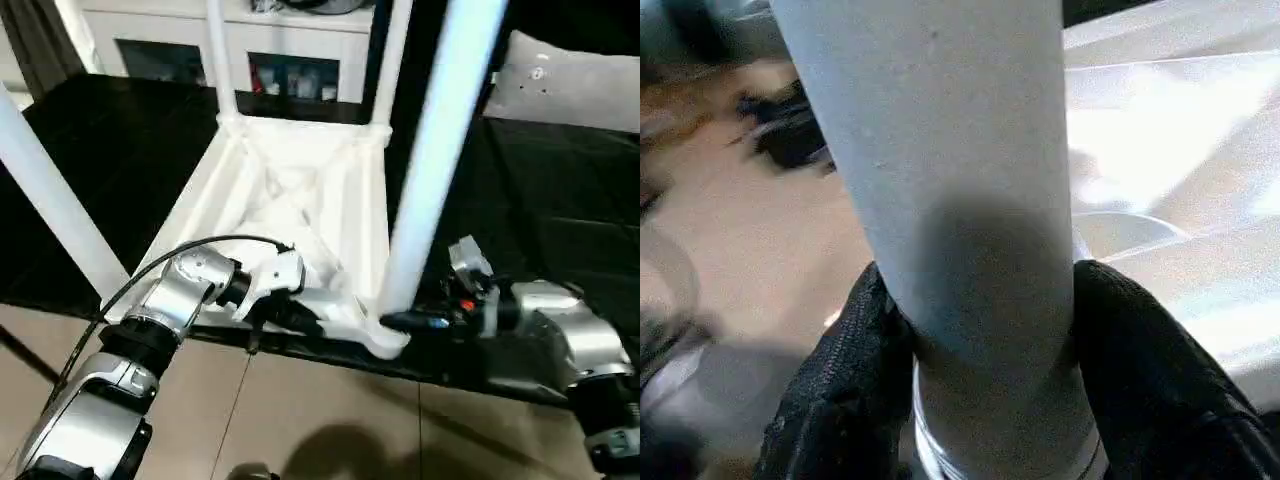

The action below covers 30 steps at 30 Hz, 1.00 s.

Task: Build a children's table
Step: Rotate leg to tighten

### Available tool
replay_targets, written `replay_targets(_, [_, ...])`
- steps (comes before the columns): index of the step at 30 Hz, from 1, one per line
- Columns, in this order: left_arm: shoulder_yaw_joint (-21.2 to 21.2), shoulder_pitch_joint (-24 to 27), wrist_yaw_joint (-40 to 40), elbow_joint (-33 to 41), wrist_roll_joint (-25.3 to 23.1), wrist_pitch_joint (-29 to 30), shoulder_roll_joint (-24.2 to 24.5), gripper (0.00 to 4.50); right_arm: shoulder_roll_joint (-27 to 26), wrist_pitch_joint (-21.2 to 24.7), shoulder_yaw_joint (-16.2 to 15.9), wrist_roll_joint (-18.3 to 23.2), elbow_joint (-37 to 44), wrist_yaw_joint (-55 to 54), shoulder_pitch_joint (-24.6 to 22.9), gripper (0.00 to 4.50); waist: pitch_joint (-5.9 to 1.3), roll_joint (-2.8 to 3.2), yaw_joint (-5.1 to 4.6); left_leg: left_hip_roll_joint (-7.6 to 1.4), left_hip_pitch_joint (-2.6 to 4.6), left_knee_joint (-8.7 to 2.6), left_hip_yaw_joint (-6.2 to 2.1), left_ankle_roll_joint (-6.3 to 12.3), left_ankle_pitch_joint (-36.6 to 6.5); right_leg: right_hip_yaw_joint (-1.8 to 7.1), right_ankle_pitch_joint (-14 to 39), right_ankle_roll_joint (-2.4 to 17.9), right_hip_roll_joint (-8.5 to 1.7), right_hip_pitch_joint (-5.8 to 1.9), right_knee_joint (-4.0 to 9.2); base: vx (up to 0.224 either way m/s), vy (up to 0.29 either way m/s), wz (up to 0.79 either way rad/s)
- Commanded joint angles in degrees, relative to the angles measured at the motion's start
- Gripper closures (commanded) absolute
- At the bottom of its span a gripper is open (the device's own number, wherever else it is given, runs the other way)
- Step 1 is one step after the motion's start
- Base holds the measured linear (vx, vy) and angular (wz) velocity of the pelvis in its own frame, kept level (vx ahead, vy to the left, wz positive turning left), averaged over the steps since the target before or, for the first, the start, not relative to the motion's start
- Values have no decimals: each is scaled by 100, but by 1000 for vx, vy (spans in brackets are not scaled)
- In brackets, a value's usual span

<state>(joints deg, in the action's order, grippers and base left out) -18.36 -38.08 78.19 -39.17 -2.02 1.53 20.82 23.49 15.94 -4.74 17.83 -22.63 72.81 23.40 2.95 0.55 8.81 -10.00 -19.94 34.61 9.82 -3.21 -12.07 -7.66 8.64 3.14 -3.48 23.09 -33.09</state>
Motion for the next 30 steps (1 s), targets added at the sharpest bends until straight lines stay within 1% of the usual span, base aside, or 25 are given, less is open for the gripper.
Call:
replay_targets(1, [155, -121, -715, 442, 143, 593, -495, 450, -537, 326, -21, -262, -286, -1322, 270, 246, -384, -29, -51, -324, 12, -397, -120, 231, -752, 313, 2852, 193, -620, -358, 545, 0, 0, 0])
replay_targets(2, [217, -160, -1075, 468, 105, 836, -632, 450, -743, 367, 56, -401, -405, -1905, 364, 246, -367, -24, -95, -317, 8, -405, -133, 198, -790, 295, 2930, 180, -617, -348, 568, 0, 0, 0])
replay_targets(3, [246, -187, -1261, 470, 80, 947, -707, 450, -847, 405, 102, -466, -467, -2208, 413, 246, -365, -37, -192, -286, -22, -402, -153, 110, -822, 246, 3063, 88, -617, -388, 598, 0, 0, 0])
replay_targets(4, [281, -218, -1477, 457, 45, 1030, -797, 450, -965, 452, 151, -544, -538, -2561, 472, 246, -377, -36, -270, -267, -3, -391, -151, 104, -810, 231, 3103, 42, -625, -387, 628, 0, 0, 0])
replay_targets(6, [350, -299, -1960, 393, -59, 1167, -1006, 450, -1268, 575, 345, -628, -725, -3378, 618, 246, -375, -20, -352, -259, -19, -383, -152, 126, -799, 215, 3063, 42, -616, -391, 648, 0, 0, 0])
replay_targets(7, [382, -342, -2213, 364, -114, 1238, -1120, 450, -1404, 443, 388, -658, -763, -3589, 648, 246, -401, -5, -406, -255, -28, -371, -141, 214, -761, 193, 2918, 41, -620, -410, 666, 0, 0, 0])
replay_targets(8, [404, -391, -2484, 326, -165, 1308, -1243, 450, -1538, 210, 434, -650, -769, -3712, 645, 246, -409, -3, -410, -263, -23, -368, -129, 249, -727, 197, 2821, 52, -620, -402, 664, 0, 0, 0])
replay_targets(9, [404, -391, -2484, 326, -165, 1308, -1243, 450, -1538, 210, 434, -650, -769, -3712, 645, 213, -407, -2, -409, -271, -12, -370, -123, 288, -708, 200, 2740, 73, -619, -390, 665, 0, 0, 0])
replay_targets(10, [352, -419, -2589, 262, -228, 1228, -1303, 450, -1662, 104, 574, -443, -738, -3696, 617, 193, -415, -14, -381, -269, 17, -372, -99, 399, -673, 228, 2515, 170, -603, -373, 637, 0, 0, 0])
replay_targets(11, [334, -424, -2605, 240, -249, 1194, -1305, 450, -1684, 84, 613, -374, -706, -3659, 600, 178, -418, -7, -365, -281, 7, -377, -103, 428, -643, 239, 2447, 202, -608, -380, 617, 0, 0, 0])
replay_targets(12, [300, -404, -2608, 270, -295, 1161, -1283, 450, -1699, 89, 659, -317, -611, -3558, 550, 174, -438, 30, -324, -303, -10, -380, -117, 470, -534, 245, 2244, 244, -610, -398, 571, 0, 0, 0])
replay_targets(14, [286, -384, -2606, 309, -320, 1162, -1265, 450, -1696, 104, 669, -315, -550, -3503, 519, 160, -450, 22, -301, -353, -11, -388, -132, 524, -419, 265, 1833, 360, -607, -394, 506, 0, 0, 0])
replay_targets(15, [278, -360, -2569, 344, -335, 1166, -1217, 450, -1637, 88, 657, -321, -478, -3378, 465, 149, -457, 23, -298, -361, -14, -387, -137, 533, -383, 271, 1722, 409, -615, -400, 484, 0, 0, 0])
replay_targets(16, [268, -332, -2539, 385, -344, 1144, -1168, 450, -1572, 77, 641, -338, -409, -3302, 412, 136, -468, 25, -279, -372, -24, -381, -140, 561, -281, 288, 1452, 525, -627, -413, 433, 0, 0, 0])
replay_targets(18, [276, -292, -2463, 410, -343, 1105, -1033, 450, -1325, -78, 563, -404, -345, -3014, 320, 128, -475, 22, -241, -365, -35, -368, -129, 611, -236, 294, 1282, 595, -633, -423, 400, 0, 0, 0])
replay_targets(19, [257, -263, -2326, 402, -338, 914, -914, 450, -1089, -268, 496, -419, -338, -2648, 267, 114, -480, 26, -219, -367, -30, -366, -134, 627, -224, 290, 1263, 584, -631, -424, 399, 0, 0, 0])
replay_targets(20, [250, -250, -2258, 400, -330, 874, -865, 450, -993, -293, 480, -405, -331, -2492, 248, 103, -463, 24, -202, -357, -27, -364, -112, 668, -302, 290, 1325, 590, -626, -416, 424, 0, 0, 0])
replay_targets(21, [241, -242, -2186, 391, -323, 833, -820, 450, -898, -306, 472, -383, -330, -2330, 236, 103, -456, 40, -186, -360, -27, -368, -115, 661, -331, 289, 1392, 575, -628, -422, 431, 0, 0, 0])
replay_targets(23, [159, -205, -1886, 354, -346, 449, -638, 450, -575, -527, 444, -410, -354, -1886, 202, 85, -442, 22, -170, -366, -17, -378, -109, 617, -471, 277, 1694, 489, -623, -417, 468, 0, 0, 0])
replay_targets(24, [132, -177, -1714, 355, -324, 295, -571, 450, -437, -610, 416, -442, -349, -1730, 189, 70, -440, 28, -165, -366, -11, -377, -103, 597, -509, 278, 1787, 454, -617, -407, 479, 0, 0, 0])
replay_targets(25, [91, -134, -1436, 356, -280, 60, -474, 450, -253, -696, 382, -474, -332, -1518, 172, 70, -439, 17, -154, -372, -8, -380, -111, 589, -521, 272, 1834, 436, -623, -402, 488, 0, 0, 0])
replay_targets(26, [68, -113, -1299, 361, -254, -43, -426, 450, -168, -723, 368, -489, -311, -1417, 160, 57, -450, 23, -130, -384, -3, -375, -108, 593, -476, 284, 1760, 429, -614, -403, 463, 0, 0, 0])
replay_targets(27, [38, -93, -1178, 373, -240, -90, -376, 450, -96, -726, 366, -477, -288, -1299, 151, 57, -454, 31, -103, -401, 2, -371, -109, 605, -448, 289, 1664, 459, -611, -392, 448, 0, 0, 0])
replay_targets(29, [-66, -90, -992, 349, -269, -223, -254, 450, 55, -960, 328, -510, -348, -1063, 180, 57, -452, 22, -61, -409, 9, -372, -104, 592, -473, 290, 1640, 505, -617, -380, 432, 0, 0, 0])
replay_targets(30, [-155, -90, -822, 312, -304, -400, -161, 450, 176, -1044, 282, -471, -364, -749, 189, 57, -453, 30, -31, -405, 19, -370, -98, 582, -502, 293, 1667, 515, -622, -373, 436, 0, 0, 0])
